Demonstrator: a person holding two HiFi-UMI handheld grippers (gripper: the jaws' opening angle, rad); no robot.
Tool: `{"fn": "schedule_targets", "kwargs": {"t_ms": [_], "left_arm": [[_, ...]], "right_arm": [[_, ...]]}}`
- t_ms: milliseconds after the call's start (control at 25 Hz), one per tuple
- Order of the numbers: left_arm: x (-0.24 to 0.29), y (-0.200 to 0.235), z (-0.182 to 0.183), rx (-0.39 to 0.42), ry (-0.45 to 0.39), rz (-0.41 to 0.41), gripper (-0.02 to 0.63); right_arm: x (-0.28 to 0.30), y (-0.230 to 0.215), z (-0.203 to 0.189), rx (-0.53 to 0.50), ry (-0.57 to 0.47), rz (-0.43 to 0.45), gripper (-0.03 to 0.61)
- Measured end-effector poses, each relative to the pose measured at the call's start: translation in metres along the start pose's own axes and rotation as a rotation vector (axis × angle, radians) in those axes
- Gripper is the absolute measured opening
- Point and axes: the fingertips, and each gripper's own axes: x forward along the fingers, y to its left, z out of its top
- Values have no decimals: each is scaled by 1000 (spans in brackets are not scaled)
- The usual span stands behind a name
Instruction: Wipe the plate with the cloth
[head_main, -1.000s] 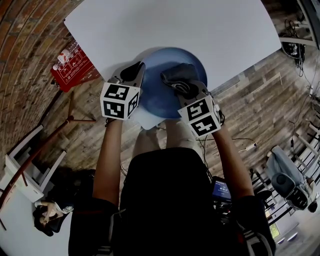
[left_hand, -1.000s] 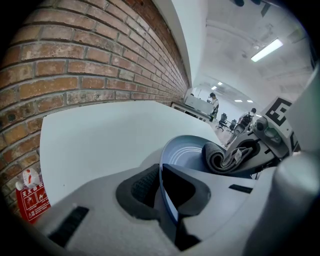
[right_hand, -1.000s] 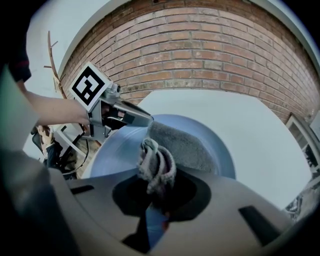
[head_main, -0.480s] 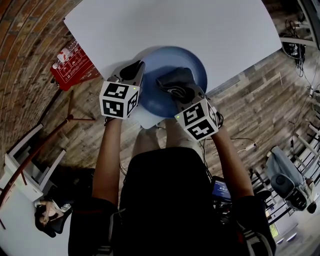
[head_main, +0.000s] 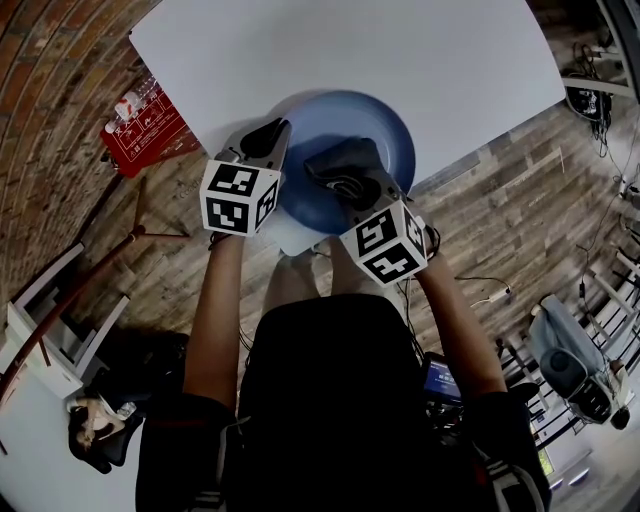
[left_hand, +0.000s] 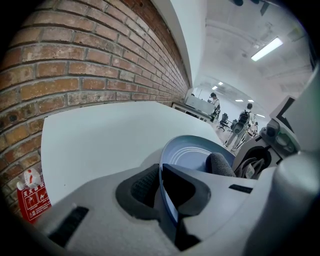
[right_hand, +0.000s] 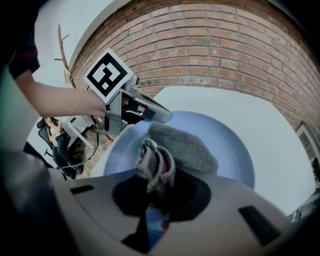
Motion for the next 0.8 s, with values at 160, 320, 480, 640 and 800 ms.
{"fn": "schedule_targets", "kwargs": {"t_ms": [160, 320, 480, 640, 800], "left_arm": [[0, -2, 2, 0, -1, 5, 34], [0, -3, 2, 0, -3, 8, 34], [0, -2, 2, 2, -7, 14, 34], [-1, -3, 3, -1, -4, 10, 34], [-1, -2, 3, -2, -4, 8, 34]], "right_arm": [[1, 6, 4, -1, -5, 19, 51], [5, 12, 9, -14, -2, 33, 51], [11, 16, 17, -22, 16, 34, 51], [14, 17, 23, -26, 24, 40, 51], [17, 15, 28, -20, 24, 52, 51]]}}
